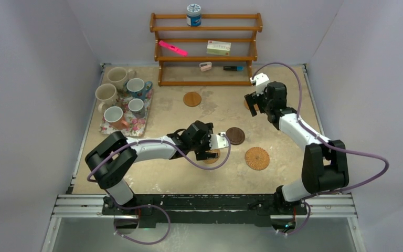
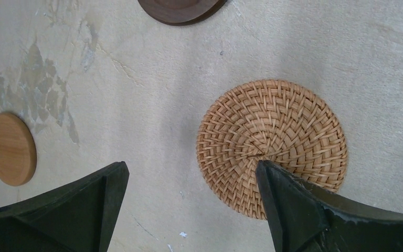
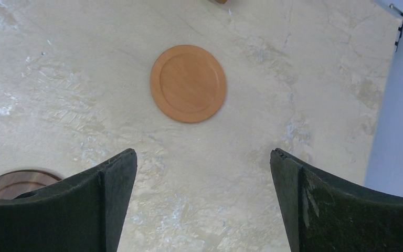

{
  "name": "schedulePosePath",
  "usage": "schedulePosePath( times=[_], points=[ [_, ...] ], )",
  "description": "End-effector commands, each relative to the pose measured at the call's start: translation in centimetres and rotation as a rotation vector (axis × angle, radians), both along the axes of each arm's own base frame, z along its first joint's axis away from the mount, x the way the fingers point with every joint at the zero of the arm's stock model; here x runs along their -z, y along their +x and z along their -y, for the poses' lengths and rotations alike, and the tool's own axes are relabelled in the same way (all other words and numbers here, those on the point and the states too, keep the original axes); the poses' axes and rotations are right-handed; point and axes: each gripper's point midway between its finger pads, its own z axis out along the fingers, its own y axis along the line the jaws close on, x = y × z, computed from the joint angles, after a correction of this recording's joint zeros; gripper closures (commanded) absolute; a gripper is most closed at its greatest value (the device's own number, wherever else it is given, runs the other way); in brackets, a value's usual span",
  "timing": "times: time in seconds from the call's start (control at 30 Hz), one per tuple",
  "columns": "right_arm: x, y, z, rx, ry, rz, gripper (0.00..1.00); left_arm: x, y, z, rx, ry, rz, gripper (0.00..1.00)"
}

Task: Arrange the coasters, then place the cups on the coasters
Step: Move the coaster to the center of the board.

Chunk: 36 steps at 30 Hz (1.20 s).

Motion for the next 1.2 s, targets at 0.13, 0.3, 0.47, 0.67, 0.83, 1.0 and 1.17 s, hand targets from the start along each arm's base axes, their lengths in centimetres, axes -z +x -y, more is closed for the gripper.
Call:
schedulePosePath(
  times=[0.13,0.3,0.47,0.67,0.83,1.0,1.17],
  points=[
    [-2.0,-0.1,-0.4,-0.026,0.012,0.070,0.01,0.7,0.5,-1.9,-0.020,0.034,0.023,0.00],
    [-2.3,-0.7,-0.6,-0.040,0.021,0.083,0.01,1.5,0.3,-2.6,-0.010,0.069,0.015,0.00],
    [-1.8,-1.0,-1.0,-0.073,0.022,0.067,0.01,3.6,-0.7,-4.9,-0.019,0.152,-0.018,0.00],
    [-0.7,-2.0,-2.8,-0.186,0.049,0.015,0.01,3.7,-1.9,-9.0,-0.051,0.178,-0.058,0.00],
    [0.1,-2.6,-4.1,-0.247,0.058,0.001,0.01,2.8,-2.6,-10.1,-0.047,0.131,-0.080,0.00],
    [0.9,-3.6,-5.6,-0.317,0.045,-0.028,0.01,2.4,-3.1,-10.5,-0.049,0.121,-0.091,0.00],
    [2.2,-4.9,-6.6,-0.399,-0.017,-0.056,0.01,1.1,-2.0,-10.3,-0.078,0.073,-0.057,0.00]
  ],
)
